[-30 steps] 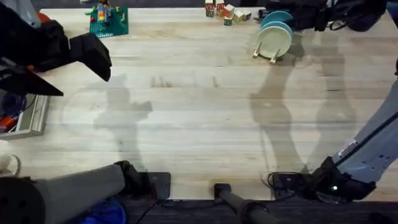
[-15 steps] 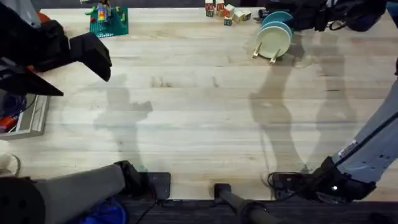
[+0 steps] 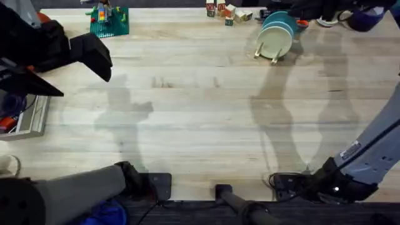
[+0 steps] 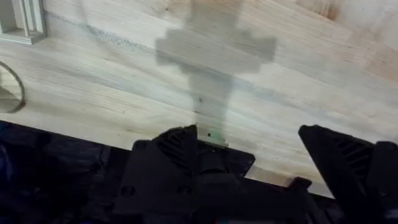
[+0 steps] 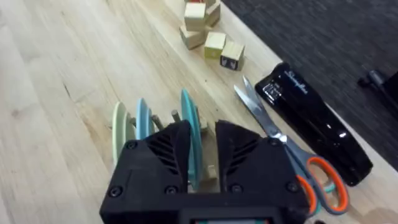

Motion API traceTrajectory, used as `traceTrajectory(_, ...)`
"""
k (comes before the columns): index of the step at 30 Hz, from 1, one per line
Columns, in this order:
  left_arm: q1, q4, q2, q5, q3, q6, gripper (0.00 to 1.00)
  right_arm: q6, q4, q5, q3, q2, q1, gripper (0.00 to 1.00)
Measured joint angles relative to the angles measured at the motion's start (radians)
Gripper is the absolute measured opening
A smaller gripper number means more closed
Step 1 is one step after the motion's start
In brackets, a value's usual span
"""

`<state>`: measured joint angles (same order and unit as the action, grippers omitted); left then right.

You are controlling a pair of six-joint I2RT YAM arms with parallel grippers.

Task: Pick up the plates from the table one by one and place each into a slot on the dish rack.

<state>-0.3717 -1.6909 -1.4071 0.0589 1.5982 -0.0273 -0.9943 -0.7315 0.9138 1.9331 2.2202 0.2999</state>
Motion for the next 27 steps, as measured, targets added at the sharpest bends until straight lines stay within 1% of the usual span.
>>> traceTrajectory(3,0.000,0.000,0.000,0.000,0.000,0.000,0.995,0.008,-0.002,0.000,0.000,-0.035,0.006,0.271)
traceTrajectory(4,0.000,0.000,0.000,0.000,0.000,0.000,0.995,0.041,-0.004,0.000,0.003,-0.097,0.024,0.303)
traceTrajectory(10,0.000,0.000,0.000,0.000,0.000,0.000,0.995,0.083,-0.055,0.000,0.011,-0.198,0.064,0.357)
traceTrajectory(12,0.000,0.000,0.000,0.000,0.000,0.000,0.995,0.087,-0.084,0.000,0.012,-0.228,0.082,0.428)
traceTrajectory(13,0.000,0.000,0.000,0.000,0.000,0.000,0.995,0.092,-0.101,0.000,0.013,-0.245,0.094,0.493)
traceTrajectory(14,0.000,0.000,0.000,0.000,0.000,0.000,0.994,0.096,-0.112,0.000,0.013,-0.259,0.106,0.579)
traceTrajectory(15,0.000,0.000,0.000,0.000,0.000,0.000,0.994,0.099,-0.123,0.000,0.013,-0.271,0.118,0.699)
traceTrajectory(16,0.000,0.000,0.000,0.000,0.000,0.000,0.995,0.099,-0.133,0.000,0.013,-0.287,0.134,0.858)
traceTrajectory(17,0.000,0.000,0.000,0.000,0.000,0.000,0.995,0.099,-0.140,-0.002,0.013,-0.301,0.148,0.958)
traceTrajectory(18,0.000,0.000,0.000,0.000,0.000,0.000,0.995,0.102,-0.146,-0.008,0.013,-0.315,0.159,0.983)
traceTrajectory(21,0.000,0.000,0.000,0.000,0.000,0.000,0.995,0.134,-0.165,-0.085,0.013,-0.366,0.187,0.994)
traceTrajectory(24,0.000,0.000,0.000,0.000,0.000,0.000,0.995,0.169,-0.203,-0.188,0.013,-0.419,0.191,0.994)
traceTrajectory(27,0.000,0.000,0.000,0.000,0.000,0.000,0.995,0.196,-0.263,-0.249,0.013,-0.465,0.189,0.995)
